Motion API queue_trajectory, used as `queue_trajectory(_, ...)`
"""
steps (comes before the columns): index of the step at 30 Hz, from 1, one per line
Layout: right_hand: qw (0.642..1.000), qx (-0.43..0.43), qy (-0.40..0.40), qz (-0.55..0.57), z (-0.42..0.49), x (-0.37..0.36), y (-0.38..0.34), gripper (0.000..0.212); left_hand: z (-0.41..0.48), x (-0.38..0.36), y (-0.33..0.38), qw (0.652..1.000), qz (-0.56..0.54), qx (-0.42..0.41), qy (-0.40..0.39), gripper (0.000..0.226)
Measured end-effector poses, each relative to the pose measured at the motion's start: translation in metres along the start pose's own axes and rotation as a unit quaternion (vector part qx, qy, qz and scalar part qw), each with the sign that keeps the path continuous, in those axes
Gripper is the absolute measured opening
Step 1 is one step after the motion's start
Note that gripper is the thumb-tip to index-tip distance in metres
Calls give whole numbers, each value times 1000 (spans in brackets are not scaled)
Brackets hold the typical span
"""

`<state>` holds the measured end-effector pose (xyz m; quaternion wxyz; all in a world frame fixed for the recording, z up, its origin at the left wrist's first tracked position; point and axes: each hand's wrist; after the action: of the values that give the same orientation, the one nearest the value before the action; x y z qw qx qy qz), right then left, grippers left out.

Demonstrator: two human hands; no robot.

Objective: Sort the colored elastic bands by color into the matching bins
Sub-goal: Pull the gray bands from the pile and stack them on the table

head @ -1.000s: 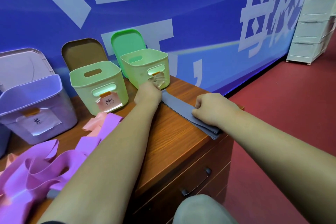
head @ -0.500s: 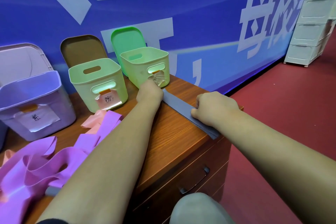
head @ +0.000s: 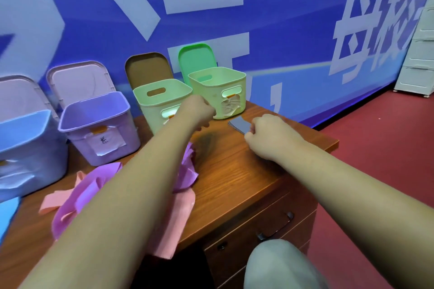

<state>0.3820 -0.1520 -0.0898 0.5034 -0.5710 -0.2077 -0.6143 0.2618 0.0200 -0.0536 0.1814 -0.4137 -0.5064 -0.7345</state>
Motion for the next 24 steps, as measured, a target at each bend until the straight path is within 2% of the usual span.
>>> queue_trajectory(9,987,139,-13,75,-18,-32,-99,26,-84,100,-102,998,-47,19,36,18)
queue_trajectory(12,976,189,-20,105,-22,-45,-128,21,-106,116,-141,999,-17,17,46,16)
queue_trajectory(17,951,274,-6,144,-33,-76,-155,18,-142,121,-174,997,21,-30,-60,24)
queue_trajectory(21,945,274,4,177,-39,-104,-149,18,-160,112,-183,997,1,-58,-54,23)
queue_trajectory(24,945,228,5,237,-38,-108,-144,17,-167,111,-178,985,20,-172,28,16)
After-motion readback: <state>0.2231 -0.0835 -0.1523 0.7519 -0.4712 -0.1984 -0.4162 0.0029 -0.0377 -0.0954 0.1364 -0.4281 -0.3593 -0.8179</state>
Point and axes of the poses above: each hand's wrist, its own z-axis towards the middle knuckle, its own x-axis out of the back of the hand, y = z × x, and after that the axes turned 3 degrees about y, right-handed
